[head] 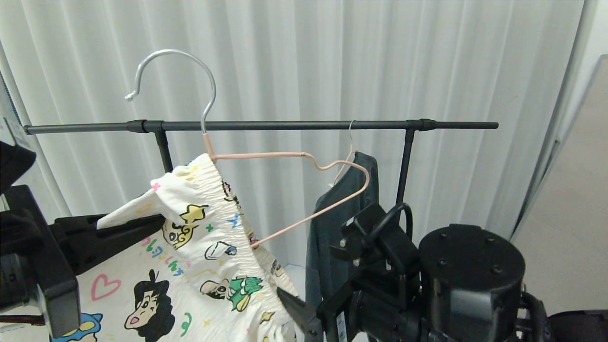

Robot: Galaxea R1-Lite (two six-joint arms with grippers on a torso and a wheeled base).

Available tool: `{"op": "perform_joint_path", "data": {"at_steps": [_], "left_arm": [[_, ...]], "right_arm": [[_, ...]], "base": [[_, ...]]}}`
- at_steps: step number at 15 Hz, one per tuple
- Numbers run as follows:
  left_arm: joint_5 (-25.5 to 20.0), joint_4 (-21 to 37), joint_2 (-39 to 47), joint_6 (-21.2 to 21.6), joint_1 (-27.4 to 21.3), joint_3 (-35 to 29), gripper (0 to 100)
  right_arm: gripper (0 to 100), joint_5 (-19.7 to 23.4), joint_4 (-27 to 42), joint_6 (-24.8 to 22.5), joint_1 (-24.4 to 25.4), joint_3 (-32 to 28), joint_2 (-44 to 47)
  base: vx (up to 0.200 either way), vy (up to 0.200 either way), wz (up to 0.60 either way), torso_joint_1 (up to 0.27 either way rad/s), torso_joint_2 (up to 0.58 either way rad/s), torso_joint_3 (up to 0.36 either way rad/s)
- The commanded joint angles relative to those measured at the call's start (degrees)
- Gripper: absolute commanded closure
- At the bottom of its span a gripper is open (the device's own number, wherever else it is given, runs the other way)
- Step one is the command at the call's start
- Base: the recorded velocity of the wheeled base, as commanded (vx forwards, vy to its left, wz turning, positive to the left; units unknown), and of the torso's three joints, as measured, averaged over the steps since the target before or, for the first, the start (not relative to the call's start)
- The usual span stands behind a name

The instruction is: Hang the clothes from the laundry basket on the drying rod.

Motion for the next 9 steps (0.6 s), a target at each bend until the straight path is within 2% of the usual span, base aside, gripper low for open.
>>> {"op": "perform_joint_path", "data": {"at_steps": [1,6,9], "left_arm": [[0.09,0.02,0.50,-0.08,0.02,0.10,100],[0.09,-4.20,2.17,-0.08,-0.07,0.10,100],[0.09,-4.29,1.91,0.01,-0.07,0.98,100]], "right_arm": [[0,0.01,-0.02,0.02,2.64,0.39,1.62],[0,-0.26,0.24,-0.33,2.90,0.74,4.43],[0,-2.72,0.33,-0.33,1.76,1.97,4.26]], "base": [[0.000,0.000,0.00,0.000,0.00,0.000],[0.000,0.000,0.00,0.000,0.00,0.000],[0.000,0.000,0.00,0.000,0.00,0.000]]}}
